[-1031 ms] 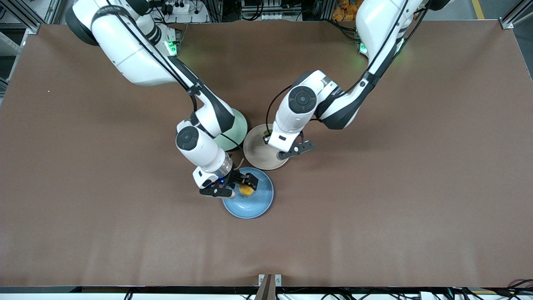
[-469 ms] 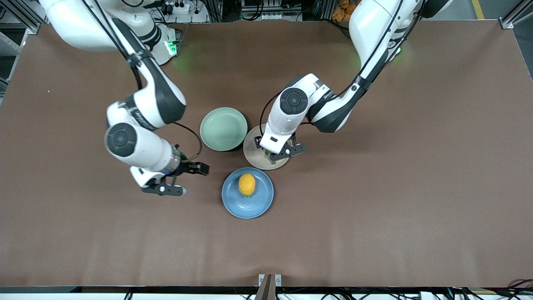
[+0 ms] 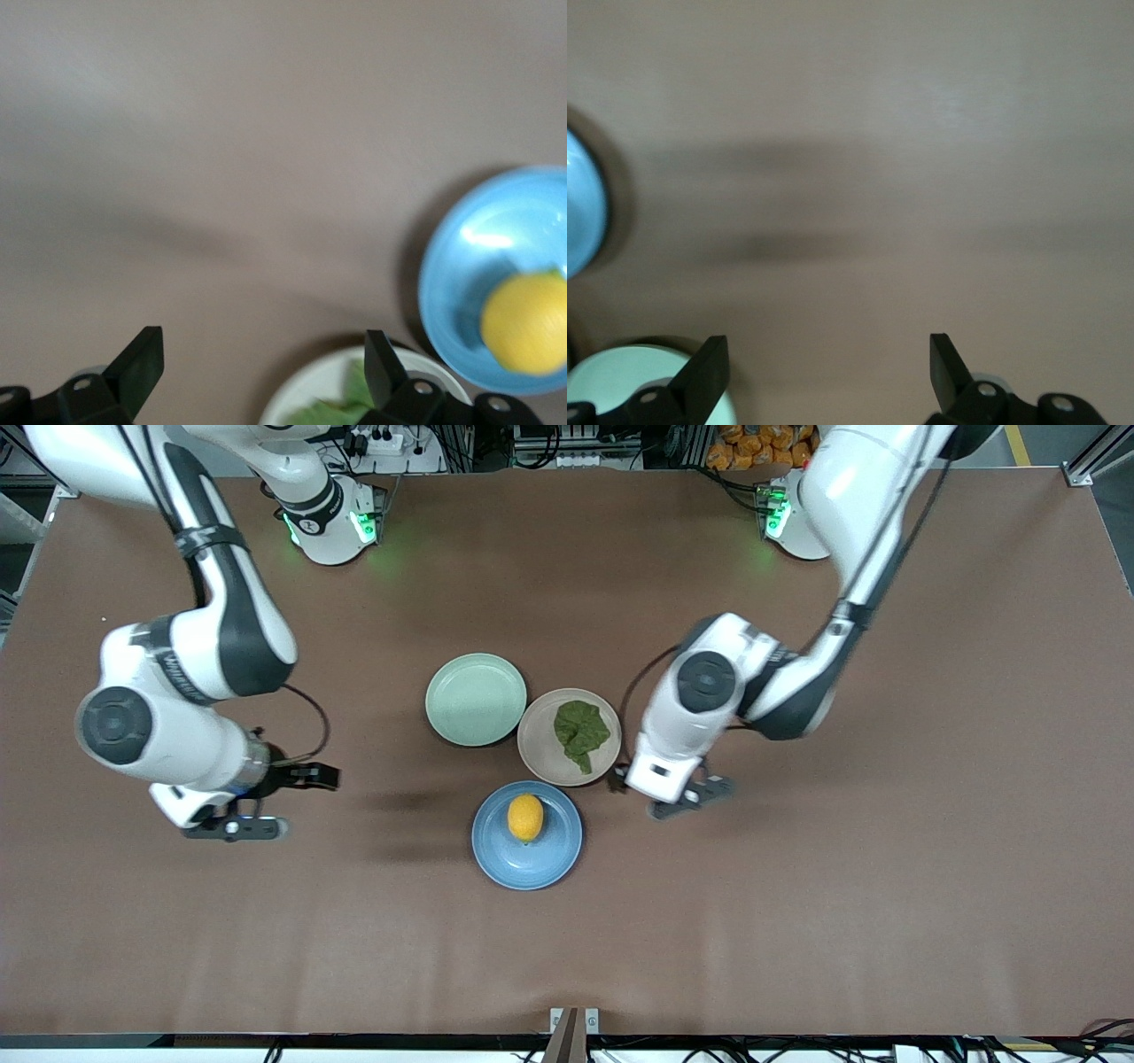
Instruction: Place lemon and lettuce in plates
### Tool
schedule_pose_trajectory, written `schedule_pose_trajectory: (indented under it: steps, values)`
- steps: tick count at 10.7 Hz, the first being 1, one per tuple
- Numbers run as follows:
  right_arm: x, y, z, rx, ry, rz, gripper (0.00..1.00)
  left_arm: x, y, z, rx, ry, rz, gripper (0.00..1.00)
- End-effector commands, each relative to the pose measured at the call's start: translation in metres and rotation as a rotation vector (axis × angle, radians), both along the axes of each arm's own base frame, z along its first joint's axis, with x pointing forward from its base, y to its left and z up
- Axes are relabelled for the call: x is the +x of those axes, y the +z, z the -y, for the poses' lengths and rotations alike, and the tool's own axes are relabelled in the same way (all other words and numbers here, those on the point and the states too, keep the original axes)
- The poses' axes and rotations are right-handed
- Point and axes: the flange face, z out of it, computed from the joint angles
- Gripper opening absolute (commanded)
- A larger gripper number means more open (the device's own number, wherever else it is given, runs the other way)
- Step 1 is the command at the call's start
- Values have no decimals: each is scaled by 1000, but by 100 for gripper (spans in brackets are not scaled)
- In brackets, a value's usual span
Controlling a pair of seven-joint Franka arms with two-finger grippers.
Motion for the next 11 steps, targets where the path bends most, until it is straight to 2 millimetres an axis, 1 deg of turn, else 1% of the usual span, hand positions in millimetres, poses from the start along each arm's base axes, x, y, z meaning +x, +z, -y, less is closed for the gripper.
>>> schedule_pose_trajectory:
  steps: [1,2,3,4,5,6,7,8,9,10,11]
  values:
    - [-14,7,45,-20,61,-9,100,21,28,-55,36,-18,12,100]
    - [-17,11,63,-25,64,-13,100,29,29,-72,37,-7,14,100]
    - [-21,17,74,-30,66,-26,100,31,36,-81,40,4,22,100]
    - [-24,27,86,-33,68,-25,100,37,41,-108,57,29,7,100]
    - [-28,38,96,-31,96,-26,100,38,50,-127,78,-13,-17,100]
    - [-32,50,107,-32,105,-23,100,34,55,-140,91,-58,-44,100]
    - [-36,66,111,-37,101,-11,100,26,54,-160,112,-83,-79,100]
    - [-40,79,112,-40,97,0,100,14,56,-172,106,-129,-100,100]
    - [-45,93,117,-40,88,6,100,-1,58,-190,115,-160,-123,100]
    - [-49,106,124,-38,76,3,100,-22,60,-202,114,-186,-149,100]
    - [-52,120,126,-37,71,-5,100,-44,60,-213,106,-198,-173,100]
